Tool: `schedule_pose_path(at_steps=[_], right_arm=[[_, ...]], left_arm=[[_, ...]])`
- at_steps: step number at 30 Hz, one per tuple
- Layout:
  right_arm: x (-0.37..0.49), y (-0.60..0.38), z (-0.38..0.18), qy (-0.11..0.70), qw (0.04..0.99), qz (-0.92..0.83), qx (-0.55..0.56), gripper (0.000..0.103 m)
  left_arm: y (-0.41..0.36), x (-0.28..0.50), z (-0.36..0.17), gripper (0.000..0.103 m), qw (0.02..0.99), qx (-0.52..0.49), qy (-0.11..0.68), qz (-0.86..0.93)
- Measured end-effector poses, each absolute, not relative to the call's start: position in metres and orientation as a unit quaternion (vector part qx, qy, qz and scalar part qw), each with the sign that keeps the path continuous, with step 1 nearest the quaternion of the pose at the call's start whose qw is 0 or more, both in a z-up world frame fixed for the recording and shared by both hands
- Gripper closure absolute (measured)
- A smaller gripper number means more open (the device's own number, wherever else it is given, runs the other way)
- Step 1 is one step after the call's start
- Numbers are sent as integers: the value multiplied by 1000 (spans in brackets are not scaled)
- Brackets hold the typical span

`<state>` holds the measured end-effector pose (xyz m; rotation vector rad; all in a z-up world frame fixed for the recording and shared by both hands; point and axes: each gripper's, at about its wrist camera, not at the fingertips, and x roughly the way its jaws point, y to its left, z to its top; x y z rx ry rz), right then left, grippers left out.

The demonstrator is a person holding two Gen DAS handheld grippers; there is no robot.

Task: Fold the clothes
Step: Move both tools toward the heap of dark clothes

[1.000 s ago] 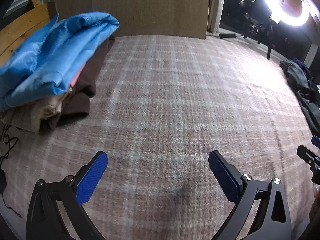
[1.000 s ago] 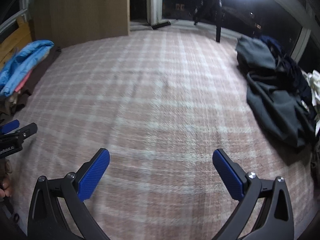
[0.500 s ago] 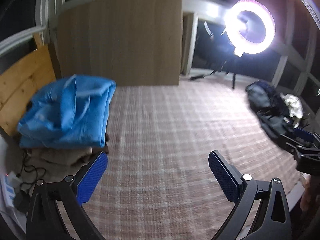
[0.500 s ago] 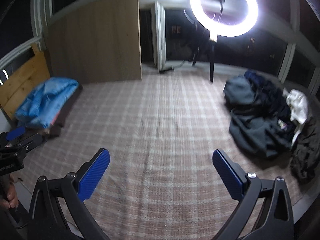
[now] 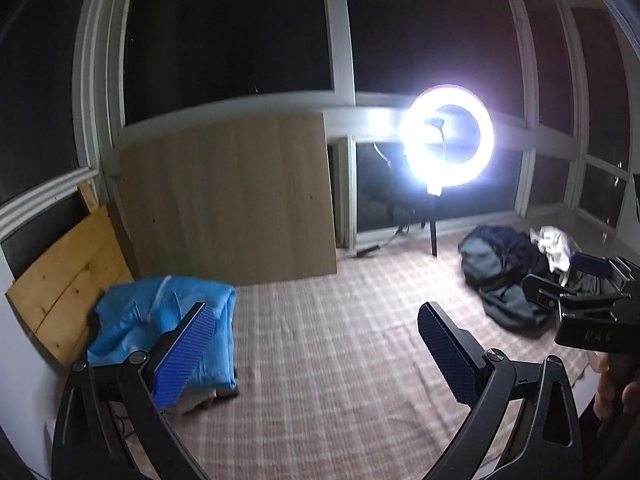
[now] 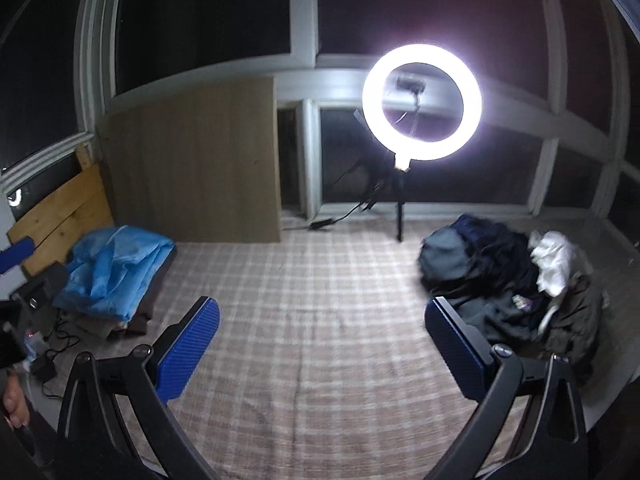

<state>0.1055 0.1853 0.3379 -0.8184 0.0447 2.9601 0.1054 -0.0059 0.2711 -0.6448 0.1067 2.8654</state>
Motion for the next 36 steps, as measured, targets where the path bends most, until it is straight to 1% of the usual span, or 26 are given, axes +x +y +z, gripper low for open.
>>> schedule_pose_path(at_steps=[8,15,31,36], right_arm=[[115,208,354,21,68,966,-250,0],[116,242,357,28,91,964,-249,0],[105,388,356,35,141,959,-241,0],[101,450,344,60,145,957,-242,0]], left_arm=[[-2,101,281,1,77,-212,36,974],[27,100,288,1,83,-202,41,975],[162,67,305,1,133,-197,53,970],[201,50,301,1,148,-213,48,964]])
